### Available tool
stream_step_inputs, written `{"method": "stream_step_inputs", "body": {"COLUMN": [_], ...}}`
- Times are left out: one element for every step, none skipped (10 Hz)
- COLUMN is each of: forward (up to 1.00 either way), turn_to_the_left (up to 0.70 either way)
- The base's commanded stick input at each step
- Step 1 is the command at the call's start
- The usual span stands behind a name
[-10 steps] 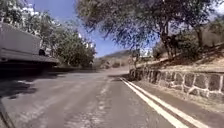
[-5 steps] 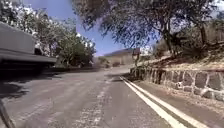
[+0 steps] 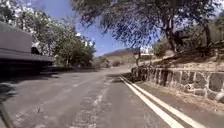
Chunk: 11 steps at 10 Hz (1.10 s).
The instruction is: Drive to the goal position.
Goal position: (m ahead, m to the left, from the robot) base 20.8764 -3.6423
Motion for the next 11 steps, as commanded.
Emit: {"method": "stream_step_inputs", "body": {"forward": [0.70, 0.70, 0.70, 0.70, 0.70, 0.70, 0.70, 0.70, 0.70, 0.70, 0.70], "turn_to_the_left": [0.00, 0.00, 0.00, 0.00, 0.00, 0.00, 0.00, 0.00, 0.00, 0.00, 0.00]}}
